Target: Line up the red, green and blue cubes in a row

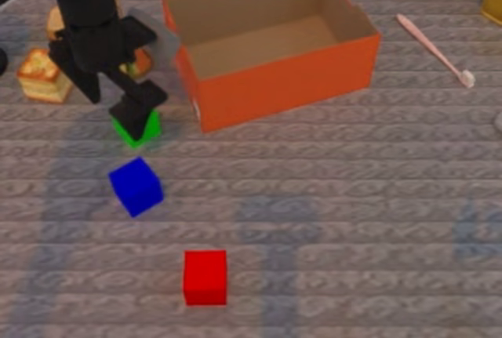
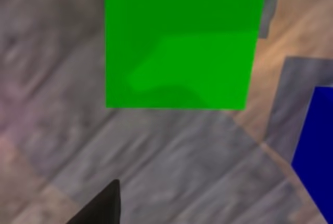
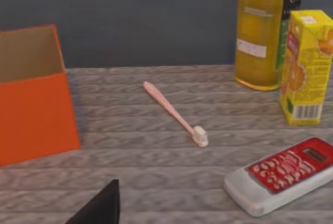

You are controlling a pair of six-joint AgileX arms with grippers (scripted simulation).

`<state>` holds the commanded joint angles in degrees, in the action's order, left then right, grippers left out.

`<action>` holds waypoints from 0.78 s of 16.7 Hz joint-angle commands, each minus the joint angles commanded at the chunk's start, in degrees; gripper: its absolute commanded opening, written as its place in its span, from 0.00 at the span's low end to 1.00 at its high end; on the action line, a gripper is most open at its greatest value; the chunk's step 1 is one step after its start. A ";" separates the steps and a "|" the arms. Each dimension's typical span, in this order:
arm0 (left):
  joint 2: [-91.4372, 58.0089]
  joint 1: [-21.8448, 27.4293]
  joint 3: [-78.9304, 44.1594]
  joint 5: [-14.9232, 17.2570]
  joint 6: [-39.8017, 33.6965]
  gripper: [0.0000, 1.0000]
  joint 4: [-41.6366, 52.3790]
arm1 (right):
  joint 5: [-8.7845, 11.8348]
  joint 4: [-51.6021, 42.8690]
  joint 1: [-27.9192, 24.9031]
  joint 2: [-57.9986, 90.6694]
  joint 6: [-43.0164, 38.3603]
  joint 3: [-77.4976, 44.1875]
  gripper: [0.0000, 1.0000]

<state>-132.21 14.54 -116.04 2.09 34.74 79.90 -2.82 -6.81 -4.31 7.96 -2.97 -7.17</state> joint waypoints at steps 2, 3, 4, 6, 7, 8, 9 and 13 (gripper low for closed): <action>-3.37 -0.21 -5.83 -0.91 1.52 1.00 -0.20 | 1.51 3.82 2.16 -4.48 1.76 4.23 1.00; -4.36 -0.32 -7.87 -1.29 2.08 1.00 -0.53 | 2.12 5.24 2.92 -6.16 2.35 5.73 1.00; -4.94 -0.42 -9.27 -1.59 2.48 1.00 -0.88 | 2.54 6.19 3.42 -7.27 2.72 6.65 1.00; -5.24 -0.49 -10.15 -1.79 2.73 1.00 -1.15 | 2.82 6.81 3.74 -7.96 2.97 7.17 1.00; -5.24 -0.49 -10.15 -1.79 2.73 1.00 -1.15 | 2.82 6.81 3.74 -7.96 2.97 7.17 1.00; -5.24 -0.49 -10.15 -1.79 2.73 1.00 -1.15 | 2.82 6.81 3.74 -7.96 2.97 7.17 1.00; -5.24 -0.49 -10.15 -1.79 2.73 1.00 -1.15 | 2.82 6.81 3.74 -7.96 2.97 7.17 1.00; -5.32 -0.39 -7.70 -1.79 2.59 1.00 -3.46 | 2.82 6.81 3.74 -7.96 2.97 7.17 1.00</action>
<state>-137.53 14.14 -123.75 0.30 37.33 76.44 0.00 0.00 -0.57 0.00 0.00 0.00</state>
